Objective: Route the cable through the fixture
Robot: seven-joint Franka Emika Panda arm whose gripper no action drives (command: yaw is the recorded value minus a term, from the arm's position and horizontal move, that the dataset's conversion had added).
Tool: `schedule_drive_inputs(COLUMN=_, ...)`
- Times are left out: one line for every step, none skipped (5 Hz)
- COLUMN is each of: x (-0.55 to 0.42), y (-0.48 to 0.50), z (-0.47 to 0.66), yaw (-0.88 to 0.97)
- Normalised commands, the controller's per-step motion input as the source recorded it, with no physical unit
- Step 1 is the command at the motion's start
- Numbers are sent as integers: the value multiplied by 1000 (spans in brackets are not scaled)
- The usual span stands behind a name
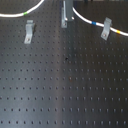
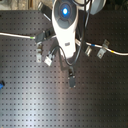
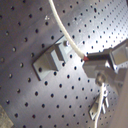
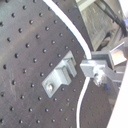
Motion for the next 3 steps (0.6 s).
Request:
schedule_drive_inputs(x=-79, y=-10, z=270, yaw=-520)
schedule_drive_inputs(x=-78, y=-17, z=341, yaw=-477)
schedule_drive_inputs(x=-126, y=-35, z=435, yaw=-297)
